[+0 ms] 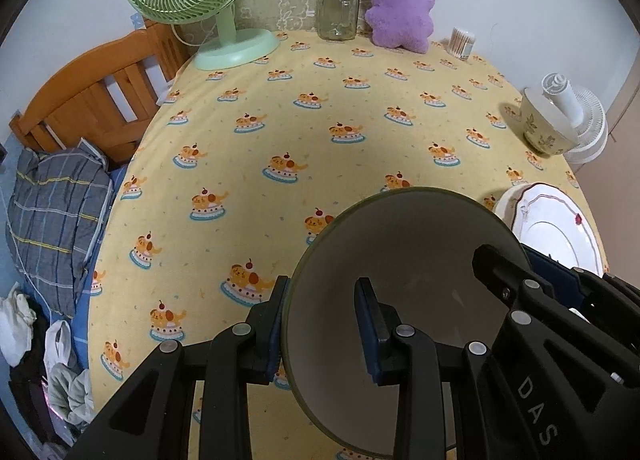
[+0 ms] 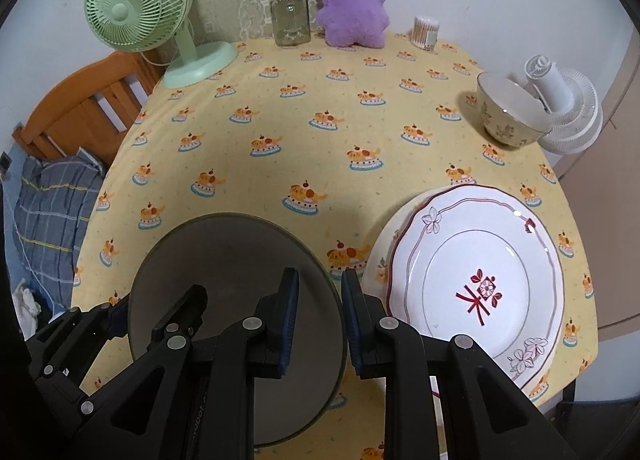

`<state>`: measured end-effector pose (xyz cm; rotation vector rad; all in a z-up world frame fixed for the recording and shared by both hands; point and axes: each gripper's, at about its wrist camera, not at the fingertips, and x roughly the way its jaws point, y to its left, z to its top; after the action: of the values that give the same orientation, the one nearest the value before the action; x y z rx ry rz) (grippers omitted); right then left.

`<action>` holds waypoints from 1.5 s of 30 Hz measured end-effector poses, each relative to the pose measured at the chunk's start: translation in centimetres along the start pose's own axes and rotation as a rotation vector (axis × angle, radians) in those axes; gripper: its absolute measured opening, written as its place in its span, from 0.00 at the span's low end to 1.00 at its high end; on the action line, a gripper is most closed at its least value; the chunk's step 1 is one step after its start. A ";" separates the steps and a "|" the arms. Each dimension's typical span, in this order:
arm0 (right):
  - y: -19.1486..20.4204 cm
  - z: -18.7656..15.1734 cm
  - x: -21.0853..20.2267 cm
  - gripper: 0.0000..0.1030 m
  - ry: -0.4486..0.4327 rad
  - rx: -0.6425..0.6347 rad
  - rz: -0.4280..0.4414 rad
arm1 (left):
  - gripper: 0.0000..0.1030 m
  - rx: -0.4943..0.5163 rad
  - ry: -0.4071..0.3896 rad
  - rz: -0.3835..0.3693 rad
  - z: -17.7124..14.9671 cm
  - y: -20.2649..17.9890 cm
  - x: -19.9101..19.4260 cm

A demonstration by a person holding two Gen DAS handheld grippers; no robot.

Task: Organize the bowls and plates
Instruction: 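Carry the held bowl with the right tool back toward the plate stack, then lower the grey-interior bowl onto the cloth beside the plates, open right tool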

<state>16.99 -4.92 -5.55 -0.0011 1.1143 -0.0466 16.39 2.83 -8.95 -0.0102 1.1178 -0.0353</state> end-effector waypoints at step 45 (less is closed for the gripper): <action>0.8 0.9 -7.6 0.81 -0.158 0.004 0.037 | 0.84 0.044 -0.159 -0.106 1.2 0.4 -8.0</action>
<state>14.43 -3.82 1.67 0.0192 0.9563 -0.0156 14.03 3.53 -1.25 -0.0322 0.9560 -0.1517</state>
